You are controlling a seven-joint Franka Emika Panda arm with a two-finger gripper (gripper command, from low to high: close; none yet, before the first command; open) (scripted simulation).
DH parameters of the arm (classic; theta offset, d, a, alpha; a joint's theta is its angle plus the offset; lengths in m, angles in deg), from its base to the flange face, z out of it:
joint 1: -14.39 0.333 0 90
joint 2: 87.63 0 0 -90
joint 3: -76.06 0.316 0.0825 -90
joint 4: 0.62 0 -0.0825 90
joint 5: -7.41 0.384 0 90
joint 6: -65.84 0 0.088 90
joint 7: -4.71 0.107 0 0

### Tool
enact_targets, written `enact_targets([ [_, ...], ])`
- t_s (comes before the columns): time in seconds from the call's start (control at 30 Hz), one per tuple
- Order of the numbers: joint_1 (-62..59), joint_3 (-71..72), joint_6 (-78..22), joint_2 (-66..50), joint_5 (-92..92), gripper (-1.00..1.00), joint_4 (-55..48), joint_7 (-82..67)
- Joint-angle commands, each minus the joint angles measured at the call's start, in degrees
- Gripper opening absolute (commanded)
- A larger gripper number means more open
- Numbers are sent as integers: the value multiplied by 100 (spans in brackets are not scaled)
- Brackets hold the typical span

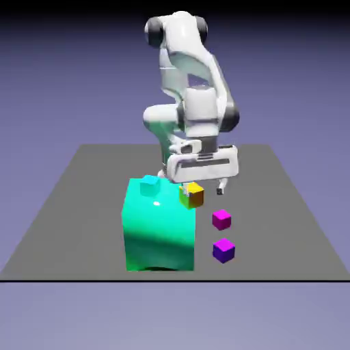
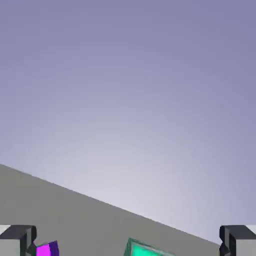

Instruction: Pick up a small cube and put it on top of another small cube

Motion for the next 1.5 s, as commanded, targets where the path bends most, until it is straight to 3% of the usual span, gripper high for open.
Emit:
enact_targets([
  [0.0, -13, 74, -69, -208, -55, 0, -45, 8],
  [0.2, 84, 568, -405, -1435, -417, 0, -232, 103],
  [0.47, 102, 689, 782, -2717, -954, 0, 30, 569],
  [0.5, 102, 689, 782, -2717, -954, -100, 30, 569],
  [0.7, -65, 963, -140, -1679, -644, -100, 140, 347],
  [1.2, 292, 2194, -308, 1323, 703, -100, 2892, -122],
  [1.47, 454, 1761, 1169, -129, -327, -100, 2982, 609],
])
